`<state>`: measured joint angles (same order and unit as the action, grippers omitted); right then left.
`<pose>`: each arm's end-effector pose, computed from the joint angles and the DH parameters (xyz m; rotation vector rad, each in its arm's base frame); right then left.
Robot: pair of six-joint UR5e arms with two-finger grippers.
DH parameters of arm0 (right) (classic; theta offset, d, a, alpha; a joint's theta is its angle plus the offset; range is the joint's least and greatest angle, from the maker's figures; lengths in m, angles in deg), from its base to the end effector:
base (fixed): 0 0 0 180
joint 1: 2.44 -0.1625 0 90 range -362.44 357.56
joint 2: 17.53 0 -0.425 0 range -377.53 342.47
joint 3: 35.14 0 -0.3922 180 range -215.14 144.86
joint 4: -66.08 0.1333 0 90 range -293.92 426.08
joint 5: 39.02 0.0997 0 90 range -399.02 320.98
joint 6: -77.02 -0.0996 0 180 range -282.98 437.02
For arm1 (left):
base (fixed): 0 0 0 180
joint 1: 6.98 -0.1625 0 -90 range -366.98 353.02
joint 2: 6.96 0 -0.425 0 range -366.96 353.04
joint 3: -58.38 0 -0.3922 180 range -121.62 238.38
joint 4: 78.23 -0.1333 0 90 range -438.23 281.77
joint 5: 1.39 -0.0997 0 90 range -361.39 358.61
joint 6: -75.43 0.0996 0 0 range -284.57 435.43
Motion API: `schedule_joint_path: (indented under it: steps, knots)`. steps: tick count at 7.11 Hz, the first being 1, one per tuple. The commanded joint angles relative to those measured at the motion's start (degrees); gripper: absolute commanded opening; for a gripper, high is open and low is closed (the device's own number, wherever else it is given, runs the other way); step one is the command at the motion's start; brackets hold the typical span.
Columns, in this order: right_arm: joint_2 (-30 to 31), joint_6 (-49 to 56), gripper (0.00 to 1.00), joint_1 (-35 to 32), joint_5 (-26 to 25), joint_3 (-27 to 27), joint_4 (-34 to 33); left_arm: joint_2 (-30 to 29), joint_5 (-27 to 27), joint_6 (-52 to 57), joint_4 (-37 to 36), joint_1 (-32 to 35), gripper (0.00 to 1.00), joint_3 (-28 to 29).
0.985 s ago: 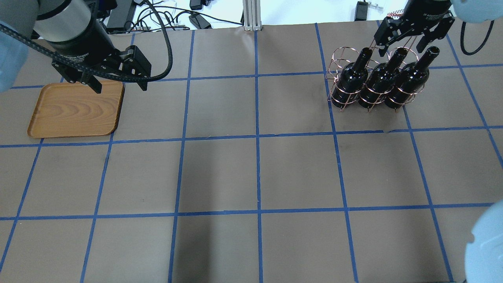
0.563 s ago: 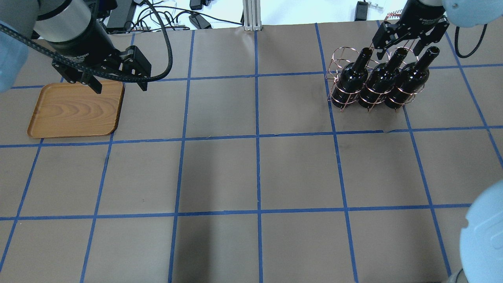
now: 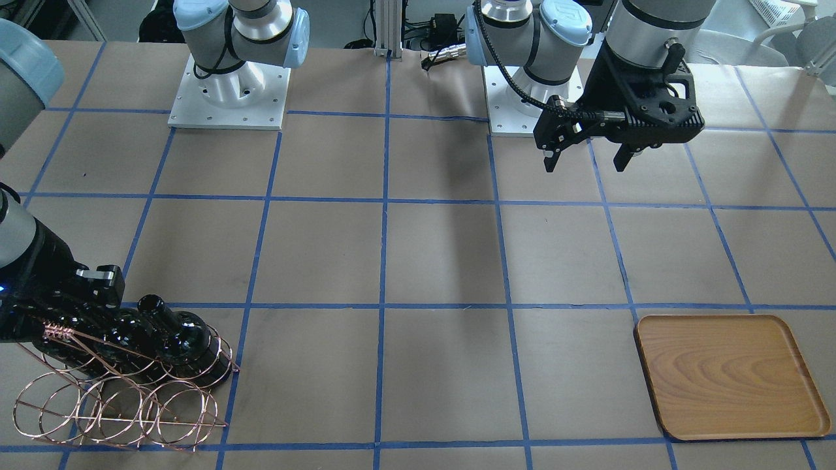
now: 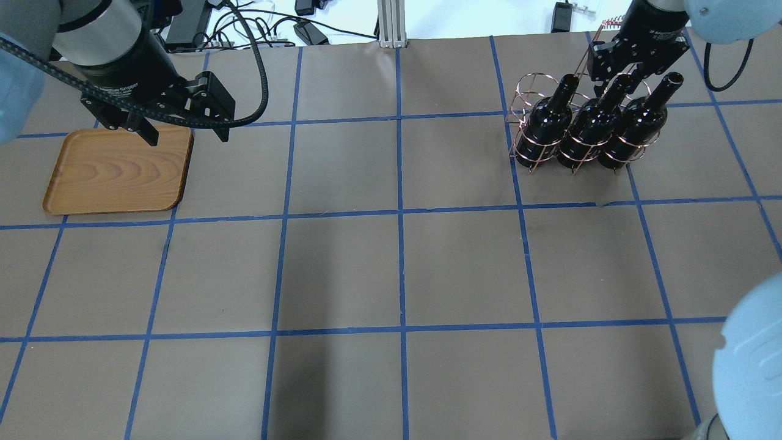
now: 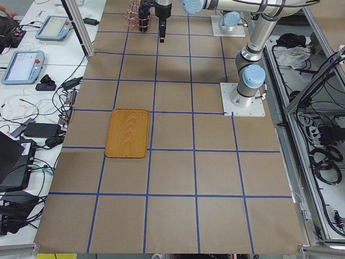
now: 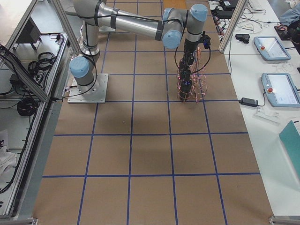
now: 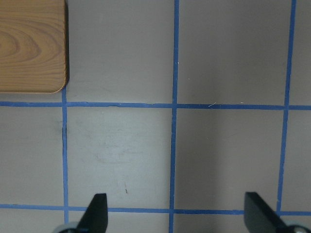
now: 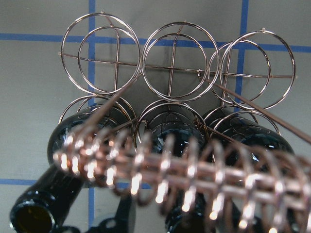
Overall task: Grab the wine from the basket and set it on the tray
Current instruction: 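Grasp the neck of the middle dark bottle with the right gripper and lift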
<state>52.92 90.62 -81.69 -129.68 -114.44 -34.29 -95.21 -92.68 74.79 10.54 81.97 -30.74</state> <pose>0.0119 -0.6456 0.4057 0.0775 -3.1236 0.0367 -0.1221 -0.4873 0.5127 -0.0472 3.1167 -0.1049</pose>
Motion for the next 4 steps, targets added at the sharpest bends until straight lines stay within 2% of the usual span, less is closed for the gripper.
schedule_joint_path:
  steps: [1, 3, 4]
  knots:
    - [0.6, 0.0, 0.16, 0.1, 0.0, 0.3, 0.0, 0.0, -0.1, -0.1, 0.0, 0.0, 1.0, 0.0]
    - [3.9, -0.1, 0.16, 0.2, 0.0, 3.3, 1.6, -0.1, -0.1, -0.1, 0.0, 0.0, 1.0, 0.0]
    - [5.7, -0.2, 0.16, 0.2, 0.1, 5.8, 4.5, -0.1, 0.0, 0.0, -0.1, 0.0, 1.0, 0.0]
